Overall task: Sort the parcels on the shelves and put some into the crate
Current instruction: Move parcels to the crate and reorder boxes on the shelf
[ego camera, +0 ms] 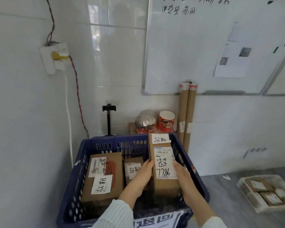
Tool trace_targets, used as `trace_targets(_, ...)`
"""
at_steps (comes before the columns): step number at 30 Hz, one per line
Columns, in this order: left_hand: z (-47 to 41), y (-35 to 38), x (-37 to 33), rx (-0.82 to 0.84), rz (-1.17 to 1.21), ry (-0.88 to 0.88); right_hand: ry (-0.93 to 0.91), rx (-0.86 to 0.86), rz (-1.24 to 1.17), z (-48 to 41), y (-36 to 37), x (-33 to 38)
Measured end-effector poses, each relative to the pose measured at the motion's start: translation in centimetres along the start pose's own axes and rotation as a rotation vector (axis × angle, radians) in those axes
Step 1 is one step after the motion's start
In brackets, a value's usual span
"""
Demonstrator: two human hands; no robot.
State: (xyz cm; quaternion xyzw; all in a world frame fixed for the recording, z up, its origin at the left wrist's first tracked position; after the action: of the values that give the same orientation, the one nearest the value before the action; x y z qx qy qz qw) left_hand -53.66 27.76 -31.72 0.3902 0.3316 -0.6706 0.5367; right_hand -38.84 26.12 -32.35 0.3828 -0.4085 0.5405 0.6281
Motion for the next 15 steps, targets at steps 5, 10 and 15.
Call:
trace_targets(5,-3.2,-0.2,2.5,-0.003,-0.099,-0.064,0.124,-0.012,0.068,-2.6,-0.6,-2.0)
trace_targets(10,-4.6,-0.7,3.5,-0.033,-0.145,-0.093,0.235,-0.025,0.197,-5.0,-0.7,-3.0)
trace_targets(15,-6.1,-0.7,4.6,-0.050,-0.193,-0.151,0.264,0.029,0.419,-6.7,-0.5,-2.8)
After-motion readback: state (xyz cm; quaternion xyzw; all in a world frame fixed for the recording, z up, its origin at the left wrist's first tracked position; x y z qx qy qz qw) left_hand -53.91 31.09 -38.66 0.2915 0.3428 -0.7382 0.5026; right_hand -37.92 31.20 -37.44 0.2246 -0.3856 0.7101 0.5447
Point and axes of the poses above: each hand's wrist, its own z-axis away from the middle knuckle, its own y-axis out of the palm, x = y × z, the point moved 2 cm from there along -z, towards the middle knuckle, and after that the axes turned 2 degrees about x, right-handed, at the moved point
